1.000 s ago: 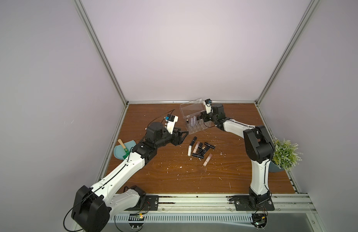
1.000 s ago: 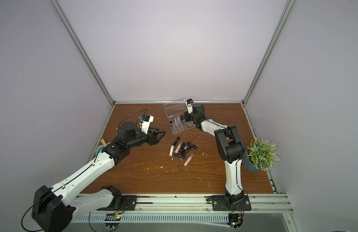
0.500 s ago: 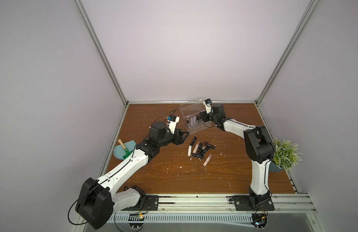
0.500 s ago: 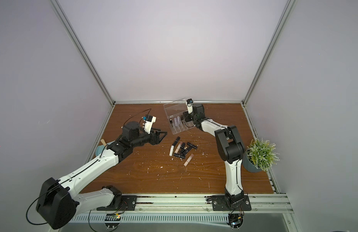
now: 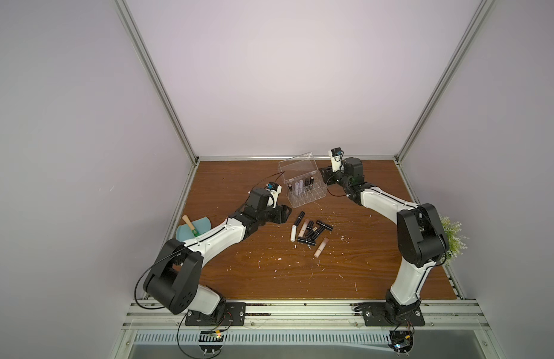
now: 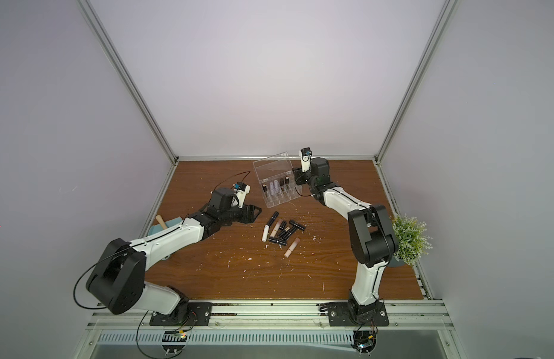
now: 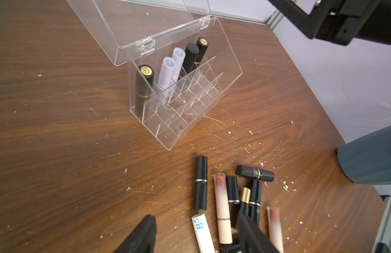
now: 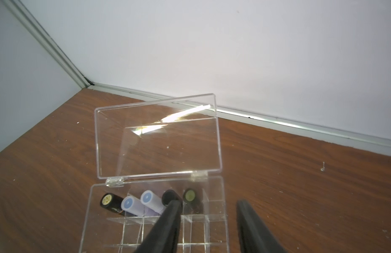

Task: Arrange the lipsticks in the organizer
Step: Place the lipstick in the storage box, then adjust the storage box at the center of the board.

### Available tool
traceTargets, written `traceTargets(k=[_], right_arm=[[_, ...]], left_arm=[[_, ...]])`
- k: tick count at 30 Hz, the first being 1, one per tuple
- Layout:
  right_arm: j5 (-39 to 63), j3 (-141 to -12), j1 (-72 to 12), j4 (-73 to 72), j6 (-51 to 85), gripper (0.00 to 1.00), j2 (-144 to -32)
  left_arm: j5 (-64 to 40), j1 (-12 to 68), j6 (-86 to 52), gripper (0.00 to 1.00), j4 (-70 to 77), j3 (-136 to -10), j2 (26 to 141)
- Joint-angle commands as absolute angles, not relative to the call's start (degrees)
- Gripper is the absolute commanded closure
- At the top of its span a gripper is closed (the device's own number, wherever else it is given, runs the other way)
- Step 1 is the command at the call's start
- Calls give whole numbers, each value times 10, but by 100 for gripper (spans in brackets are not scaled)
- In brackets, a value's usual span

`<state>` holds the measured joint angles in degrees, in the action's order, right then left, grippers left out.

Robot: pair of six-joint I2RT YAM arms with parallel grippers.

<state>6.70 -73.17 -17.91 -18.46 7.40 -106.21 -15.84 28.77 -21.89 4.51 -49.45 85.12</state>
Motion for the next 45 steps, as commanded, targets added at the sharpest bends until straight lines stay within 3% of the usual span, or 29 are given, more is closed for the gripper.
traceTargets(k=[1, 9, 17, 28, 45], right_arm=[[97, -729, -153, -199, 110, 56, -1064], [160, -728, -127, -187, 135, 60, -1081], [195, -736, -128, -163, 139, 72, -1102], [195, -748, -132, -119, 132, 81, -1122], [185, -719, -157, -85, 116, 86, -1102]], left_arm=[[-138, 283, -216, 36, 52, -533, 878], [-154, 282, -223, 36, 78, -583, 941], [-140, 283, -214, 36, 69, -629, 999], [-106, 277, -202, 36, 49, -642, 1024], [-88, 266, -200, 36, 42, -644, 1029]])
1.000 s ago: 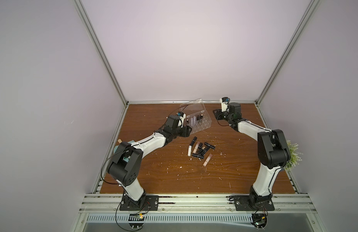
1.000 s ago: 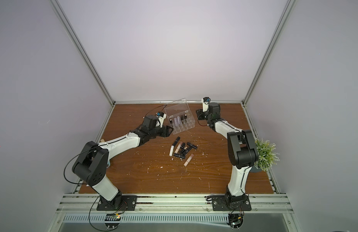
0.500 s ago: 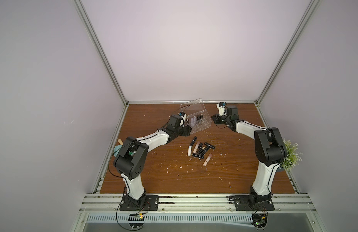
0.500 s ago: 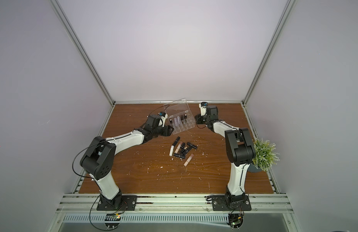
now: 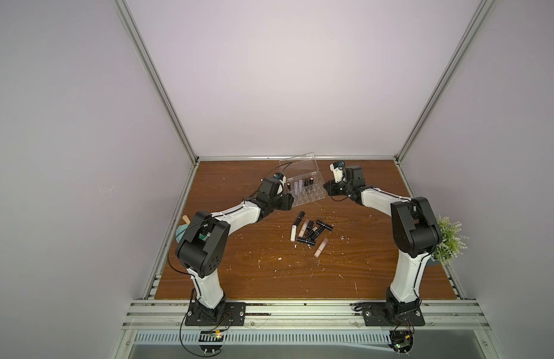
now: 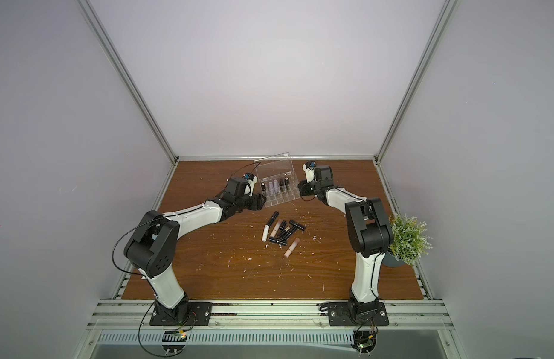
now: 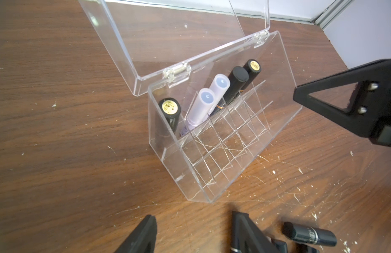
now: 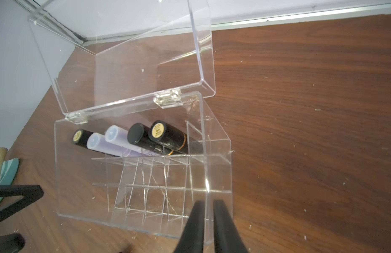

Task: Arrange the lipsticks in the organizer
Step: Adjust the storage box at the center of the board.

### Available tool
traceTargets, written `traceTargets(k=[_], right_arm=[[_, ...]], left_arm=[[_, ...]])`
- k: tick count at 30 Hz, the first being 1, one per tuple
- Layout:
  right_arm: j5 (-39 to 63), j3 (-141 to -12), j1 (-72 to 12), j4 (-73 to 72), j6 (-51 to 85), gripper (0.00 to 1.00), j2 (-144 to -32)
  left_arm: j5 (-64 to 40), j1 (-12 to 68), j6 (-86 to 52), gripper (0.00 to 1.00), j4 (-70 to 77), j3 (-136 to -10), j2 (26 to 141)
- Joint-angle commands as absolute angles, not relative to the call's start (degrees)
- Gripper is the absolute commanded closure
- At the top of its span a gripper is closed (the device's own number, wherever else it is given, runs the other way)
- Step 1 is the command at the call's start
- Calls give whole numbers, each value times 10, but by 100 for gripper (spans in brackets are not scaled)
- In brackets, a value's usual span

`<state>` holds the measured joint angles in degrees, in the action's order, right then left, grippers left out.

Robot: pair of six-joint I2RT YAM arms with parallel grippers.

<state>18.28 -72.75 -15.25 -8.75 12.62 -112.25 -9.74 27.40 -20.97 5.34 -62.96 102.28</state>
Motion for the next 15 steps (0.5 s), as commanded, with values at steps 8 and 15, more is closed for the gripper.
traceTargets(k=[8, 15], right_arm=[[185, -682, -166, -91, 117, 86, -1071], [168, -669, -178, -90, 115, 86, -1058]], left_arm=[[-90, 260, -201, 36, 44, -640, 1027], [-90, 259, -202, 37, 48, -628, 1013]])
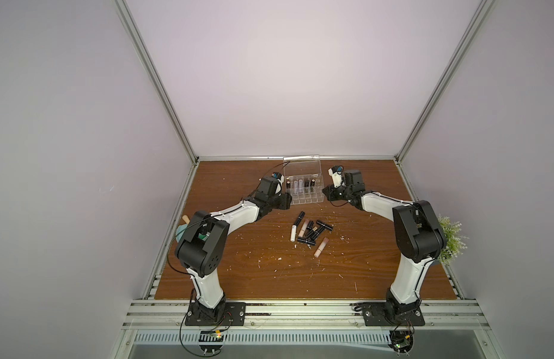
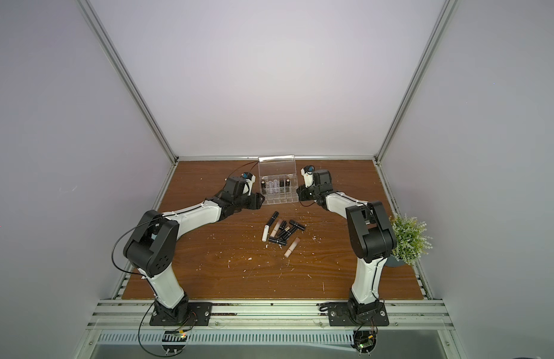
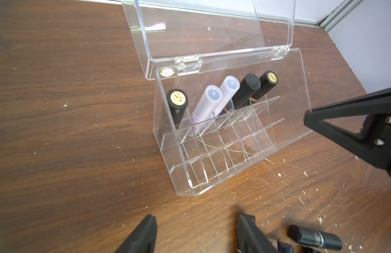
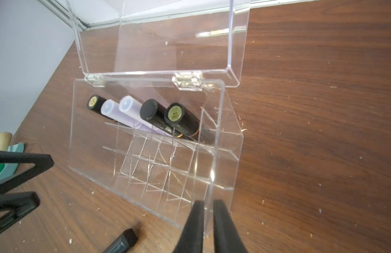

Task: Arrange the lipsticks in the organizer
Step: Adjust the storage box at the center of the board.

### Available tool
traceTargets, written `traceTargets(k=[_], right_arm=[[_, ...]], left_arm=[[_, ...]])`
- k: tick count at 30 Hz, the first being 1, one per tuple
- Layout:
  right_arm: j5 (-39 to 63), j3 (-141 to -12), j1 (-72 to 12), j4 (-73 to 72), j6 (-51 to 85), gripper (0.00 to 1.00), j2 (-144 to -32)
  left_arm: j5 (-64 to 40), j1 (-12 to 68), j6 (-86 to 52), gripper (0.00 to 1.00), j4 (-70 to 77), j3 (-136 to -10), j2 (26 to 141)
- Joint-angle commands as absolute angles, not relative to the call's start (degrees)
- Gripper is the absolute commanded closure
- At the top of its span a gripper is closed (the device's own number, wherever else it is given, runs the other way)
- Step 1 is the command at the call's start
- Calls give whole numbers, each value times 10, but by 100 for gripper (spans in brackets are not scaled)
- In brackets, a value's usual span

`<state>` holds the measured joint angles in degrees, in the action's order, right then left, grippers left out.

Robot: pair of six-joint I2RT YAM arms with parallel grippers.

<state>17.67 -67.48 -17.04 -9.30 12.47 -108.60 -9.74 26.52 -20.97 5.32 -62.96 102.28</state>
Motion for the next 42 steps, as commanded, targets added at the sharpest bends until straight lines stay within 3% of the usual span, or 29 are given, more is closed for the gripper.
traceTargets(k=[1, 42], right_arm=[[168, -668, -179, -90, 115, 86, -1057], [175, -685, -185, -67, 107, 86, -1058]], left_arm=[[-90, 259, -202, 37, 49, -625, 1010], [-98, 259, -210, 37, 40, -563, 911]])
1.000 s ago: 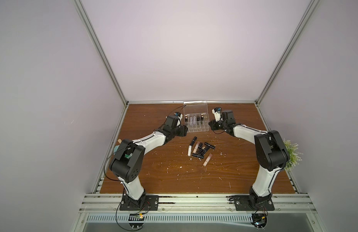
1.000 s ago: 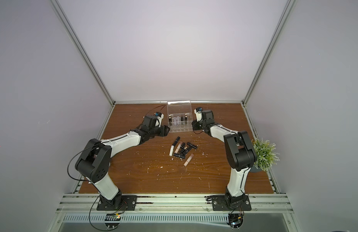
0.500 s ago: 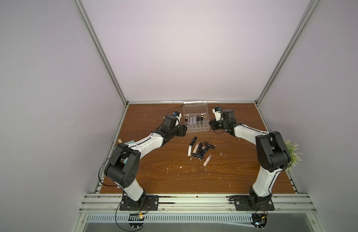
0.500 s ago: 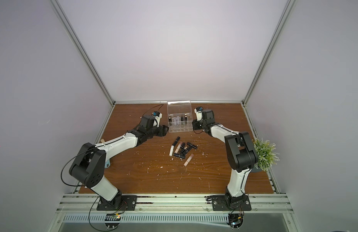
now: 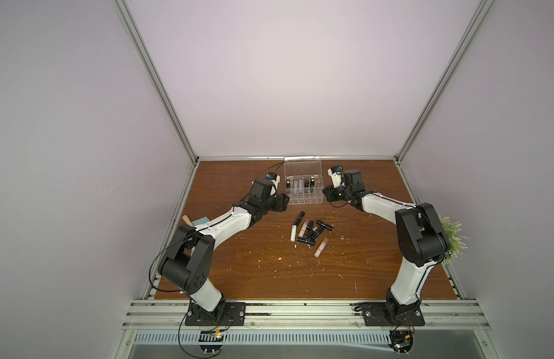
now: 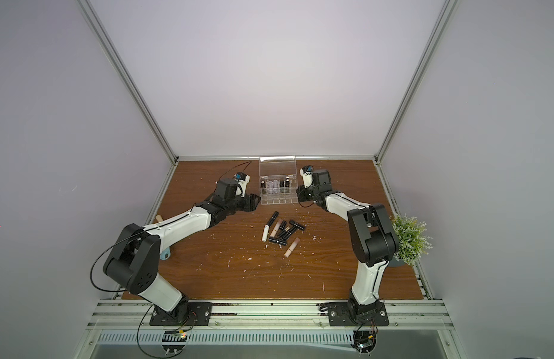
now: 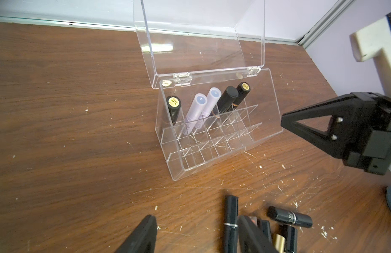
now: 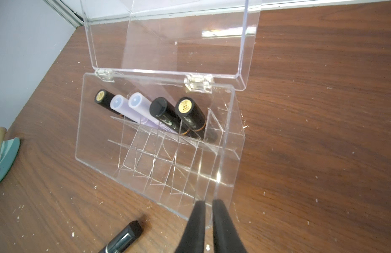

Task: Arrange the lipsticks in the organizer
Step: Adjust the storage box at the center of the board.

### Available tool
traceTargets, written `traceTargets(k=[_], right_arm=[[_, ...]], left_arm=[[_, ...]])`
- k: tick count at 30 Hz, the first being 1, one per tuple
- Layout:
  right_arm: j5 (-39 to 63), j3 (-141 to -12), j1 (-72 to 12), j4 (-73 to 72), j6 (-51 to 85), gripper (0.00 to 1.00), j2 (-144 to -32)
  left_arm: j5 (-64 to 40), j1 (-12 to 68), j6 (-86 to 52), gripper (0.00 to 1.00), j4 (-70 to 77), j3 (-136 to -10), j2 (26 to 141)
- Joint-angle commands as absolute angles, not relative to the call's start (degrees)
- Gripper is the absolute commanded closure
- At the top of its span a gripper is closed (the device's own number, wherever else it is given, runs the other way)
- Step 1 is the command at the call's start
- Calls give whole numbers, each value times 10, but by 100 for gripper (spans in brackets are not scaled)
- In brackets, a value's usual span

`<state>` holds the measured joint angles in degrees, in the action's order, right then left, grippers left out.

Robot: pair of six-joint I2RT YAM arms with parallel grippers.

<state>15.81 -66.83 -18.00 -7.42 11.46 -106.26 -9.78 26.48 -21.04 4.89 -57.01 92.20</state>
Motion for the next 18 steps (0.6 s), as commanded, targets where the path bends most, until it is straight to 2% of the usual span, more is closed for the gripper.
traceTargets(k=[1, 13, 14, 18], right_arm=[[177, -686, -186, -67, 107, 86, -1059], [173, -685, -189, -65, 106, 86, -1048], [169, -684, -189, -64, 104, 83, -1042], [143, -673, -189, -67, 98, 60, -1004]], left_arm=[[-97, 259, -210, 37, 39, -563, 910], [-104, 259, -213, 37, 33, -546, 893], [-105, 259, -211, 37, 28, -544, 891], [-113, 259, -202, 35, -2, -542, 891]])
